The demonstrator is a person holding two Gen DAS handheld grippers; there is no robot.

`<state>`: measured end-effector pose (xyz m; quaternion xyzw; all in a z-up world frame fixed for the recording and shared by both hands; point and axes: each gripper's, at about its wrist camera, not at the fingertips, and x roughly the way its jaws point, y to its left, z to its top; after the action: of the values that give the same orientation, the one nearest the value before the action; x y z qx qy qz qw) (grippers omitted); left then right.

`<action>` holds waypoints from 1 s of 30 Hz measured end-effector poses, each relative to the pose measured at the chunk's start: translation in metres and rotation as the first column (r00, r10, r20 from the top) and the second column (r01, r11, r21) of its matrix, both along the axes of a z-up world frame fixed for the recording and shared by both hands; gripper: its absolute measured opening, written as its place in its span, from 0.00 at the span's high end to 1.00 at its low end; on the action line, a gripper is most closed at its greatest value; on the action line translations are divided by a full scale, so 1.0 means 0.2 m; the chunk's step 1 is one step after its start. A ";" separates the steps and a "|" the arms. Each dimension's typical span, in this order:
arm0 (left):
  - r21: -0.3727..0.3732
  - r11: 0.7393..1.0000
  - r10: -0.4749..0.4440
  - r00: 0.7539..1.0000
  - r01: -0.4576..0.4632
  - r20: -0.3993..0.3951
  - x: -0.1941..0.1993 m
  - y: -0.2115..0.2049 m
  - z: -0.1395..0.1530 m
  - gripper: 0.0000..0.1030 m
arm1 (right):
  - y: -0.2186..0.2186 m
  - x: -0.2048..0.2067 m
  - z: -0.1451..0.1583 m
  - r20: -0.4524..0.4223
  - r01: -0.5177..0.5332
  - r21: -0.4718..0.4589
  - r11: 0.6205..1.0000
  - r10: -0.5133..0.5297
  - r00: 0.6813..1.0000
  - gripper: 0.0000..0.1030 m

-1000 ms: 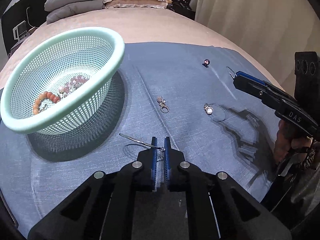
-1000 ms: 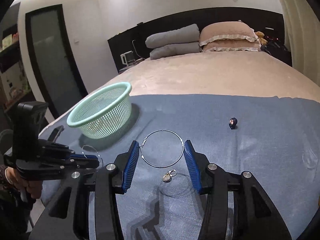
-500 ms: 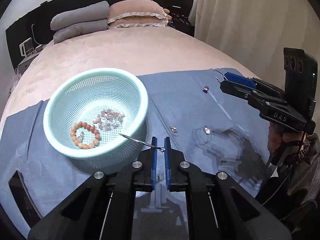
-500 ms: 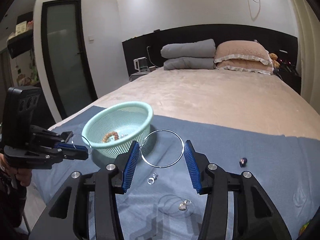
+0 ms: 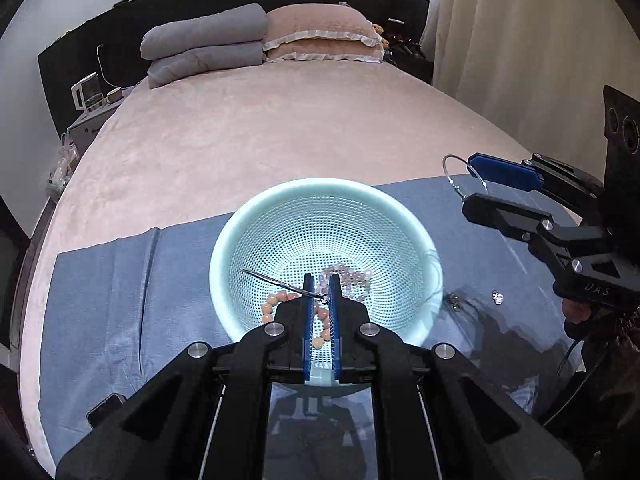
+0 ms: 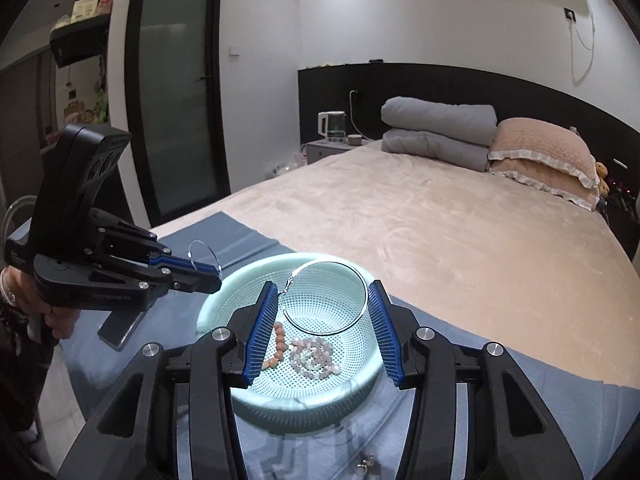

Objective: Organize jewelry
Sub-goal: 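Carry both silver hoop earrings over the green colander and open both grippers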

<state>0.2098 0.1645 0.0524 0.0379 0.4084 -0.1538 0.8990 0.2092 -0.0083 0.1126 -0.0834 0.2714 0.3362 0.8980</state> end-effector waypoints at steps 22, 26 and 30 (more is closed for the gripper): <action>0.061 0.998 -0.014 0.996 0.019 -0.093 0.18 -0.01 -0.28 0.25 | 0.18 0.12 -0.32 -0.087 -0.001 -0.160 0.987 -0.013 0.996 0.43; 0.116 0.993 -0.008 0.996 0.018 -0.090 0.16 -0.01 -0.21 0.09 | 0.16 0.09 -0.26 -0.063 0.015 -0.156 0.988 -0.025 0.998 0.31; 0.152 0.988 0.017 0.996 -0.004 -0.084 0.14 0.01 -0.14 0.06 | 0.10 0.07 -0.19 -0.052 0.031 -0.116 0.993 -0.038 0.998 0.25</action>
<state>0.2378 0.1664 0.0237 0.0975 0.4568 -0.1191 0.8762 0.2224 0.0118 0.0736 -0.1214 0.3159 0.3065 0.8897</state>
